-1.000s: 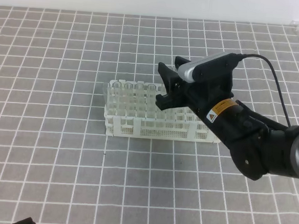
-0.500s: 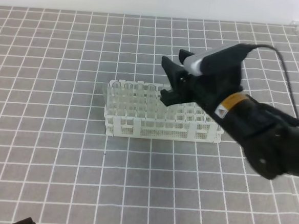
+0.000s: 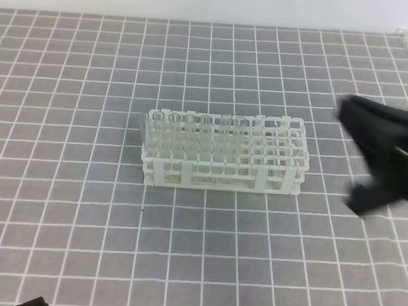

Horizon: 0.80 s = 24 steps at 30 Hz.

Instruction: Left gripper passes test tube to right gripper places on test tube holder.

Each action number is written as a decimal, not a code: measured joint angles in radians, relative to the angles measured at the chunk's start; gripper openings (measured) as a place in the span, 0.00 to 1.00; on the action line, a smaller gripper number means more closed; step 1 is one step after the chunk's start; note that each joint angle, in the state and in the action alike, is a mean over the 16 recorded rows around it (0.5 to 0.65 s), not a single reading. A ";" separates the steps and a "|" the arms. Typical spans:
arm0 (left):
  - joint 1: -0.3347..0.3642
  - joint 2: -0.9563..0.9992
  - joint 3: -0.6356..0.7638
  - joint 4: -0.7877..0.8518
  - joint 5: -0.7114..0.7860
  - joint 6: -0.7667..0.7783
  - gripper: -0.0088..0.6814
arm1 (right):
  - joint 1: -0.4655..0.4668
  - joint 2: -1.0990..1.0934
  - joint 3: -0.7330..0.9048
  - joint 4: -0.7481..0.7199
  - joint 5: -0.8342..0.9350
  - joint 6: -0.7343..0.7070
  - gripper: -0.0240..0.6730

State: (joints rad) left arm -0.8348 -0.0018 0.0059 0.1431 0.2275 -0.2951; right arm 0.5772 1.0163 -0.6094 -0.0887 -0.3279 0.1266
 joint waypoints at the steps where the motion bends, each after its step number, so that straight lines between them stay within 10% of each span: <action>1: 0.000 0.001 0.001 0.000 -0.001 0.000 0.01 | 0.000 -0.046 0.020 0.000 0.020 0.000 0.03; 13: 0.000 -0.001 -0.002 0.000 0.004 0.000 0.01 | -0.021 -0.375 0.155 0.006 0.239 -0.008 0.02; 24: 0.000 0.000 -0.002 0.000 0.004 0.000 0.01 | -0.281 -0.615 0.356 0.020 0.326 -0.021 0.02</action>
State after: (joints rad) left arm -0.8351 -0.0023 0.0034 0.1429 0.2315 -0.2952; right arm 0.2966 0.4011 -0.2537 -0.0692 -0.0015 0.1052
